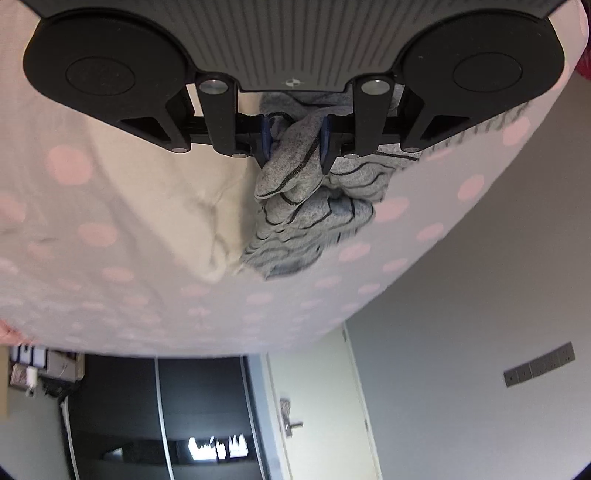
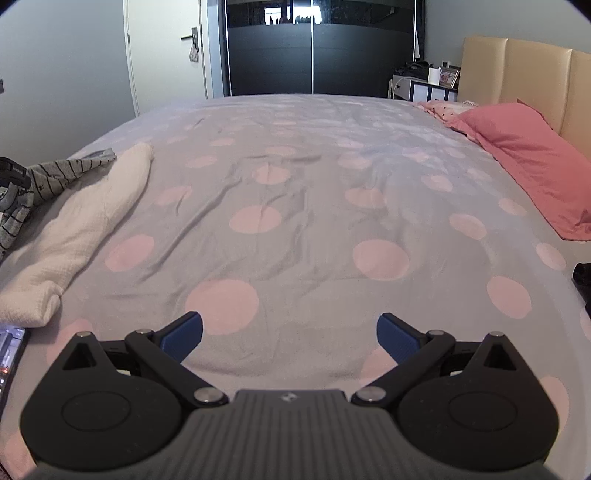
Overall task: Fold clothes
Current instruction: 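Reach the left tool to the grey striped shirt and grasp it, then lift the shirt with the left tool while the right tool grasps another edge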
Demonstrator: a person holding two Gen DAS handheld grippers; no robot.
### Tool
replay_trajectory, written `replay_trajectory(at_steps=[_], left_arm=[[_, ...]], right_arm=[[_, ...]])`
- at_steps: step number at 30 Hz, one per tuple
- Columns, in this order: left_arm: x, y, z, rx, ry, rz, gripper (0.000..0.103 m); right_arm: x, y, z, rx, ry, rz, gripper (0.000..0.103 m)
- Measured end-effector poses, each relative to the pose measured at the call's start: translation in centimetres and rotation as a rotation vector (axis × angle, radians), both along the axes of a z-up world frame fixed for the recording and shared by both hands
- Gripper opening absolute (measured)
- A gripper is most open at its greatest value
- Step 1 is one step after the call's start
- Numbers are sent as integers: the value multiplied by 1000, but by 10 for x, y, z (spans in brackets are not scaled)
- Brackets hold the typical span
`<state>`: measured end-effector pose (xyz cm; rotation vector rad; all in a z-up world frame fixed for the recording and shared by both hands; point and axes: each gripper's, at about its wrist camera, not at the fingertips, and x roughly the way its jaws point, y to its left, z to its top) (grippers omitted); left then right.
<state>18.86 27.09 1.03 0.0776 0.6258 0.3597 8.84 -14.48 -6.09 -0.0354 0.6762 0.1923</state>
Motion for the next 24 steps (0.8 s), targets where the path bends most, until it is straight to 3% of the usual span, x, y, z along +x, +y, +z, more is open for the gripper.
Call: replay_trajectory(at_steps=[6,11,16,18,20,22,24], left_arm=[[-57,-65,75,-47,-131,-218,21],[-108,-153,101,-120,-131,-462,21],[-154,-239,81,-165,-23,-716,21],[-167,-264,66,-203,37,-782,21],[-183,-285,49,-191,77,-837,21],[-198,-304,34,-153,110,-886,22],[-208,-311,24,-137,151,-904,25]], right_arm=[[-19,-10,21,36,-72,-3,102],[-41,-34,47,37,-152,-47,102],[-60,-69,65,23,-156,-69,100],[-68,-83,69,22,-147,-65,100],[-74,-94,69,4,-136,-66,99],[-78,-104,67,-7,-111,-72,88],[-81,-114,63,-1,-77,-79,84]])
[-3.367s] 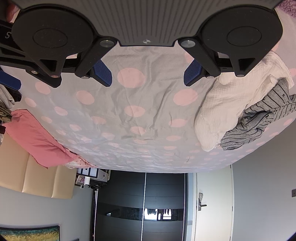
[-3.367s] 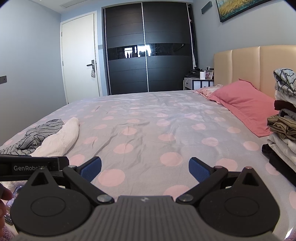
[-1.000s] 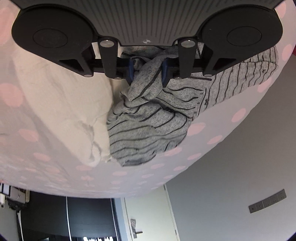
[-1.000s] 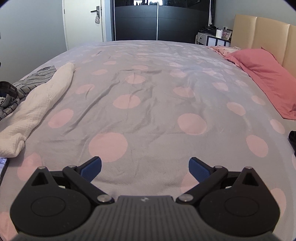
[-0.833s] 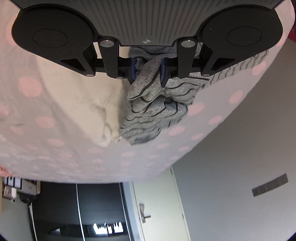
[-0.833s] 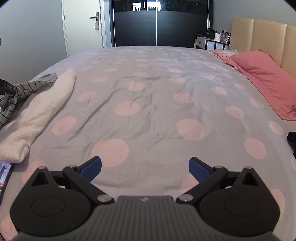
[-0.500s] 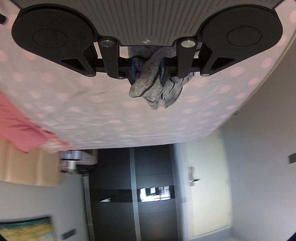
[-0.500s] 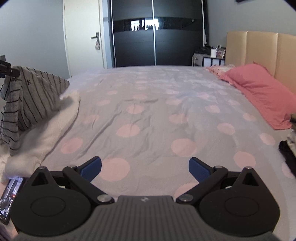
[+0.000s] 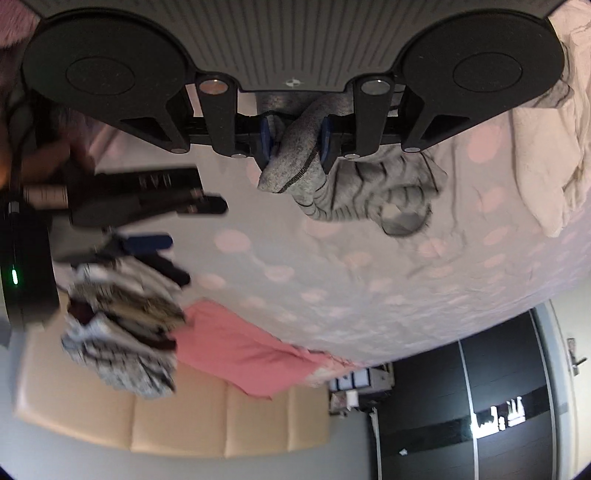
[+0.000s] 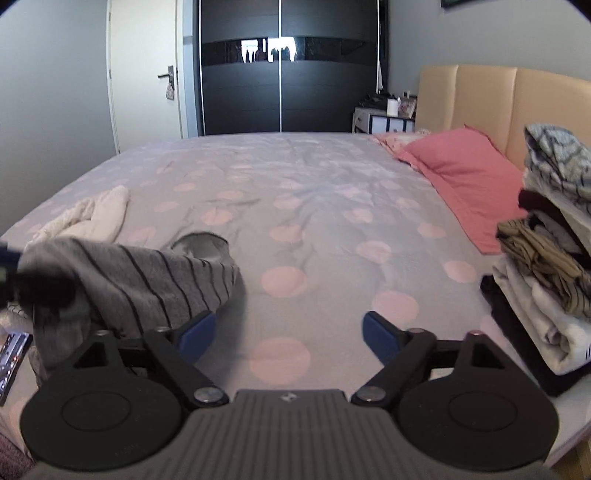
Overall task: Fold clothes
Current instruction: 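Lift the shirt with the left tool while the right tool grasps another edge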
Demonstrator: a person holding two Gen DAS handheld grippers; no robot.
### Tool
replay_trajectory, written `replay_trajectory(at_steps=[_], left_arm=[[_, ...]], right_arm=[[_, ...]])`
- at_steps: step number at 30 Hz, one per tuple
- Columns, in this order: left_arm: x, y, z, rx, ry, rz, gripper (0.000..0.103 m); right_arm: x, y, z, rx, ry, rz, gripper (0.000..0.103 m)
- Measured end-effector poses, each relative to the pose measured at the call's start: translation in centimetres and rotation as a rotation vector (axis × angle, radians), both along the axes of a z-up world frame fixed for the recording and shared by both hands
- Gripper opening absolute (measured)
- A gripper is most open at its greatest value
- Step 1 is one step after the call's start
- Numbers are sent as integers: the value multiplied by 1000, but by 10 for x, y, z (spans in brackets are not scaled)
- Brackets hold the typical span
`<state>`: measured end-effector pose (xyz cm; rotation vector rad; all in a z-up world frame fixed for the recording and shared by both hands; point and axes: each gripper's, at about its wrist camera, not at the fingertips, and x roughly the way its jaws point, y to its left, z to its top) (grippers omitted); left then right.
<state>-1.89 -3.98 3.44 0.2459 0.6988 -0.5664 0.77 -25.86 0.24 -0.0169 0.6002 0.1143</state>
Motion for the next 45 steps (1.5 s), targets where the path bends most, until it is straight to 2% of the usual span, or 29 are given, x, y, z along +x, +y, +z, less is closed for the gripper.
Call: replay_trajectory(at_steps=[2,4,6,8,12,17,23,28,29,30,31,32,33,34,36,45], left_arm=[[-8,-3,-6,22,26,-15,29],[-15,0,-7,29,42,-20,31],[-21,7,-6,26,50,-31,42],[-27,14,-3,18,50,-47,48],[-34,32,-2,28,33,-29,50],[-19,59,-17,53,35,69,56],[17,73,-49,189,-28,170,56],[37,78,-72,176,4,152,56],[41,78,-77,174,20,145,52],[46,80,-83,172,43,155,35],[52,81,-88,170,66,167,27],[56,85,-90,148,89,176,23],[61,88,-91,125,113,185,16],[63,92,-91,105,120,198,12],[64,98,-85,77,107,227,6],[40,120,-34,31,-59,380,5]], right_arm=[[-2,-5,-3,15,24,9,84],[-5,-7,-5,21,41,26,77],[-7,-6,-6,15,47,46,75],[-9,-3,-4,21,48,68,75],[-11,6,2,51,48,128,75],[-14,30,6,84,57,233,75],[-4,75,-9,60,113,351,76],[15,110,-30,59,178,407,75],[19,117,-35,59,194,414,74],[22,121,-40,56,206,419,73],[25,125,-46,50,218,422,66],[28,128,-51,32,228,416,56],[31,129,-56,10,236,401,30],[32,127,-59,-2,237,382,18],[35,119,-58,8,231,346,14],[25,59,-16,-24,57,131,11]])
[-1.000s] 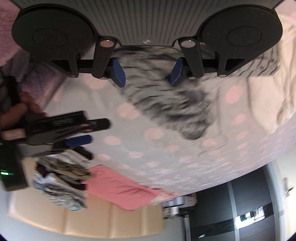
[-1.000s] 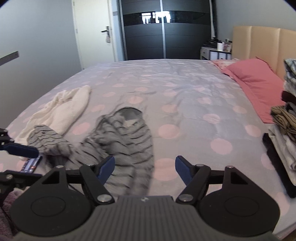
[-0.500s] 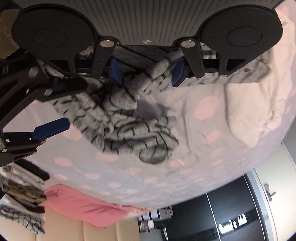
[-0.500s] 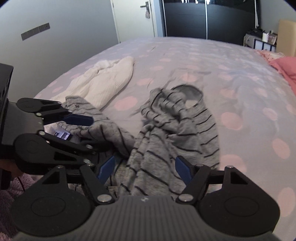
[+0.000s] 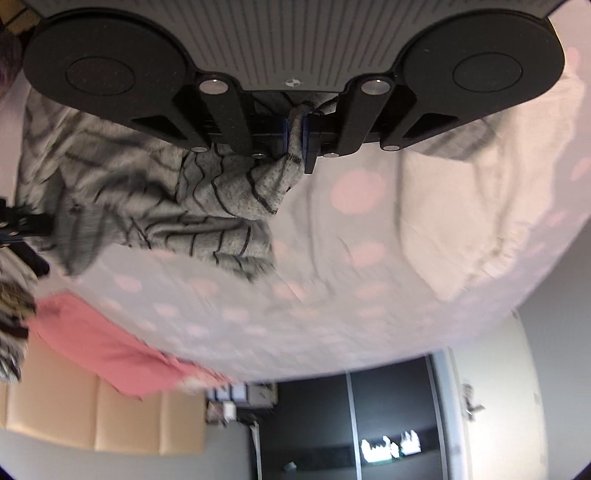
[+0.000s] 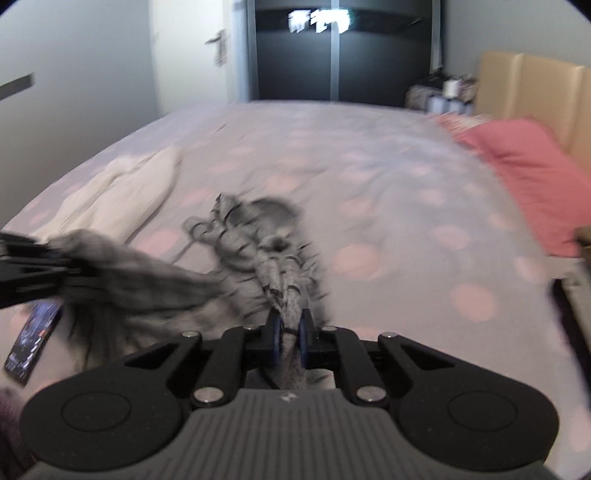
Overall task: Fold clothes
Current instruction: 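Lift the shirt with the left tool while the right tool grasps another edge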
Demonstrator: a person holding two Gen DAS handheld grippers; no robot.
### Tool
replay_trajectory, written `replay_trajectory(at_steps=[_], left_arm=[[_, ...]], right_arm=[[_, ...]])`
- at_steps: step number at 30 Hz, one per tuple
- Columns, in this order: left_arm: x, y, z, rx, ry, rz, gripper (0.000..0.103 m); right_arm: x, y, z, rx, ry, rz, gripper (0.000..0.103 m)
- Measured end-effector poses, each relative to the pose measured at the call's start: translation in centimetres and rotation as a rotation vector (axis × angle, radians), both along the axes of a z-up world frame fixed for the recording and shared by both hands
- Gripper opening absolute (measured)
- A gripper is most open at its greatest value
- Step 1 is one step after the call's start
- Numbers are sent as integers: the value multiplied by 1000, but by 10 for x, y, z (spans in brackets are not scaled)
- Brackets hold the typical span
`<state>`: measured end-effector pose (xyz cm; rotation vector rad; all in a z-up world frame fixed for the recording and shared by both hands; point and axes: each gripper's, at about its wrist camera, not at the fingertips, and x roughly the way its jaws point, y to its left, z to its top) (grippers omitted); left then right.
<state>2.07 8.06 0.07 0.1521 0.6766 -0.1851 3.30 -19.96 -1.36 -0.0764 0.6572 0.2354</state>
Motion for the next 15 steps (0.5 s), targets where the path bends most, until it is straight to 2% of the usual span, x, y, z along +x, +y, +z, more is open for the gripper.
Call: replay_trajectory(at_steps=[4,11,13,15], left_arm=[[-18,8,28,15,-63,33,4],[-41,29,62,34,-110,122,4],[-45,34,67,57,-101,138,4],[-45,39,65,92,-59,154,4]], right_arm=[[1,-35,26,-16,-28,-65,11],[1,-95,58,-170,-85,-168,10],[3,-114,61,-204,-82,-212,10],[9,-128,56,-240,-36,-235,10]])
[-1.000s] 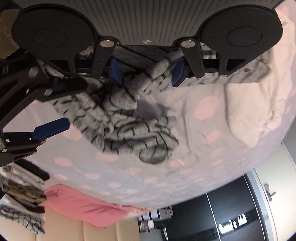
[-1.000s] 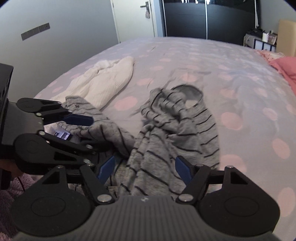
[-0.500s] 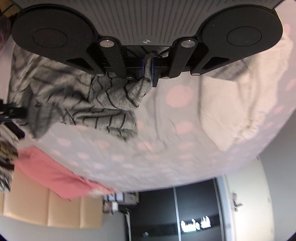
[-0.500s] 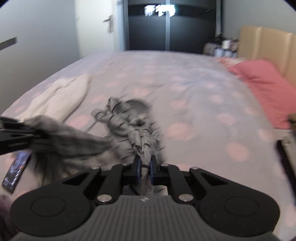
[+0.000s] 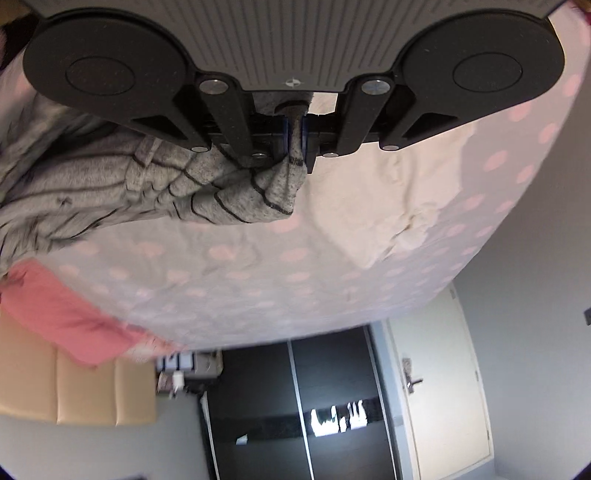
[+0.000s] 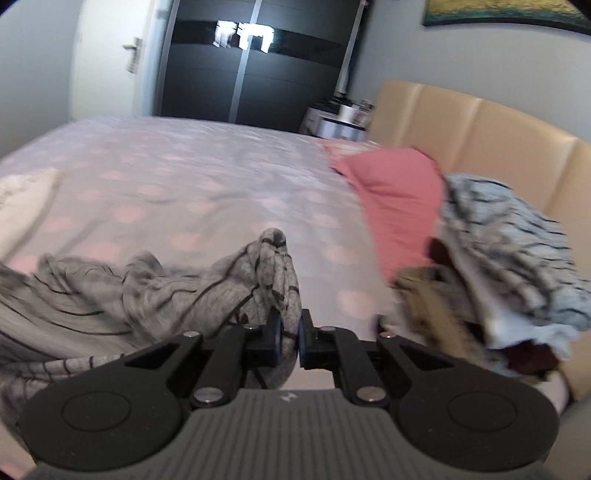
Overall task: Fold clothes
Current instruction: 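Lift the shirt with the left tool while the right tool grasps another edge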
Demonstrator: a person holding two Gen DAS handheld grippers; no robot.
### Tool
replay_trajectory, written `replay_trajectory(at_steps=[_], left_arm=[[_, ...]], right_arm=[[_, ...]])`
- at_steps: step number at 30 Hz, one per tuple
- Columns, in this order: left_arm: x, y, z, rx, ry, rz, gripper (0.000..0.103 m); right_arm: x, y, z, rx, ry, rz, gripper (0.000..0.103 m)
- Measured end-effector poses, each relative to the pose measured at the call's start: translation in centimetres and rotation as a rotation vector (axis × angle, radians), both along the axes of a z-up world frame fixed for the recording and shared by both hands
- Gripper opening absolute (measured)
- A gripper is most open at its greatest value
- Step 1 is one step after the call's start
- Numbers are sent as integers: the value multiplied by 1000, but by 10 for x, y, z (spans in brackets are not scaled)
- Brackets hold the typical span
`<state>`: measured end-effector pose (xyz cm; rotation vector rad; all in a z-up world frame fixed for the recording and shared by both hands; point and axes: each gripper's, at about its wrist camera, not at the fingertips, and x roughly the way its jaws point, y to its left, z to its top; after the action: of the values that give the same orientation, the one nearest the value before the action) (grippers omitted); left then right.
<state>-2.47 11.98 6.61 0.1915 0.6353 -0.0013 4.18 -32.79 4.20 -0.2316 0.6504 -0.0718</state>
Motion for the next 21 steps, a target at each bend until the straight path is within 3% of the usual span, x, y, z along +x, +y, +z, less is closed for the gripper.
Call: replay_trajectory(at_steps=[5,9,11,13,16,18,21], left_arm=[[-3,1,-32,34,191,-38,4],[-10,-18,-61,88,357,-165,5],[-12,-22,-67,99,389,-200,7],[-11,-22,-60,75,395,-214,11],[-9,-18,-38,11,377,-231,29],[-7,-24,-20,-1,333,-247,41],[14,-38,-4,-11,288,-275,43]], right_arm=[[11,-25,-31,-3,175,-30,10],[15,-29,-64,-31,311,-33,11],[15,-31,-76,-36,362,-34,15],[11,-36,-75,-40,356,-51,19],[4,-45,-64,-35,306,-80,30],[1,-46,-54,-9,268,-73,32],[9,-37,-45,44,234,-4,34]])
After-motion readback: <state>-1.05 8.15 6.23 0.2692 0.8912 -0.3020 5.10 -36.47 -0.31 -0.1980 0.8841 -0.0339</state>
